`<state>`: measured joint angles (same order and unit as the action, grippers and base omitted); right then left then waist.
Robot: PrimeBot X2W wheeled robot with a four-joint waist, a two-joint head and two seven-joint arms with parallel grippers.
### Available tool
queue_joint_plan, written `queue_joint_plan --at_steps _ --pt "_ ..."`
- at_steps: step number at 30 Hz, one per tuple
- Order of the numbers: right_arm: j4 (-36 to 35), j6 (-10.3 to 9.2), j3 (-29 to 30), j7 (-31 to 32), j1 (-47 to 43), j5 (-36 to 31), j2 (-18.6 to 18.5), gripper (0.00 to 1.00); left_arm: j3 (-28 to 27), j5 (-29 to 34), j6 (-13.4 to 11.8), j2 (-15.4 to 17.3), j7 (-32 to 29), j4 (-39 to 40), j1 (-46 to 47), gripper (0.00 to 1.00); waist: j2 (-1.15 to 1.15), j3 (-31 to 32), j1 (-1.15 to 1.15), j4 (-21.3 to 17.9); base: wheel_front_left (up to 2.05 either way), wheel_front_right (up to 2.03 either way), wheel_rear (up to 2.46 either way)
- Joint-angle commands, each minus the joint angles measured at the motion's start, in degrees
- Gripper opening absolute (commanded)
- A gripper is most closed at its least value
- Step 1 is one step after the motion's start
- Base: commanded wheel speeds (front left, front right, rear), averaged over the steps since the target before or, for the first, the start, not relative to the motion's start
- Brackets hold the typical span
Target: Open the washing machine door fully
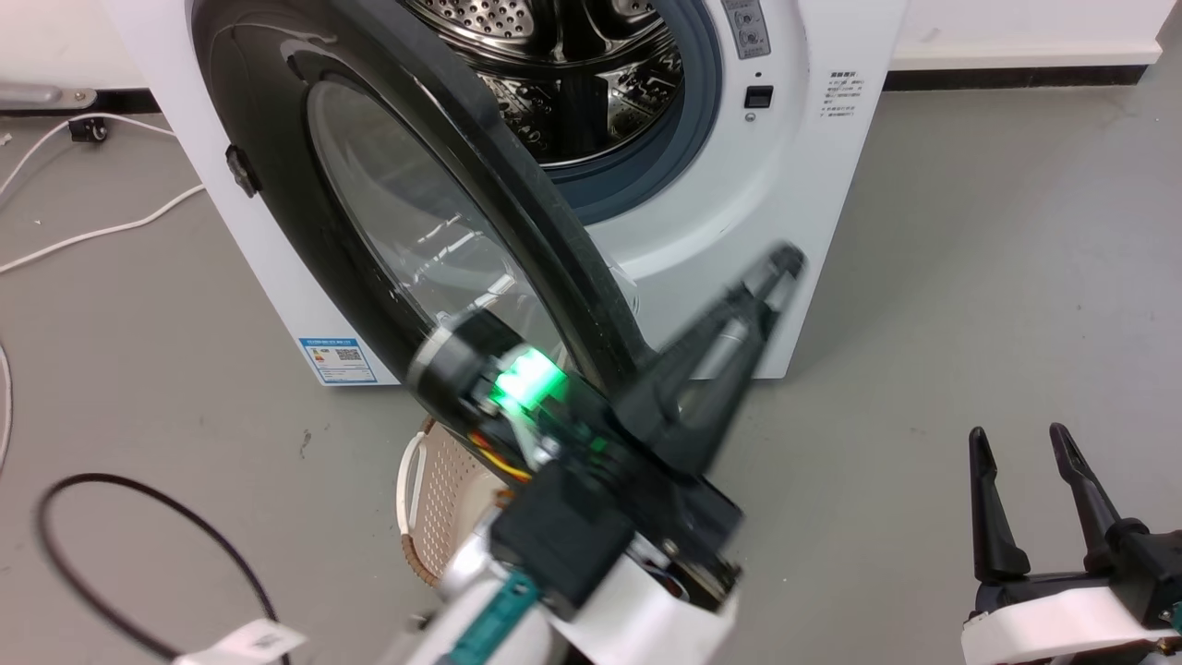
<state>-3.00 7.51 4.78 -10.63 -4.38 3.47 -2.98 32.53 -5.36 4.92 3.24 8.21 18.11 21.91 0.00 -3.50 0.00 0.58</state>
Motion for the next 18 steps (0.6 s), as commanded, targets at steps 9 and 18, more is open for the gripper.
queue_joint_plan --at_steps 9,18 --pt "0.6 -0.03 -0.2 -0.7 1.3 0.7 0.2 1.00 6.6 -3.1 0.0 0.4 -3.8 -8.3 -7.7 0.00 0.00 -1.1 0.00 -0.2 0.00 0.00 0.00" --pt "1.6 -0.04 -0.7 -0.9 2.0 1.3 0.2 1.00 5.5 -5.1 -2.0 0.4 -3.9 -16.7 -8.9 0.00 0.00 -1.5 0.00 -0.4 0.00 0.00 0.00"
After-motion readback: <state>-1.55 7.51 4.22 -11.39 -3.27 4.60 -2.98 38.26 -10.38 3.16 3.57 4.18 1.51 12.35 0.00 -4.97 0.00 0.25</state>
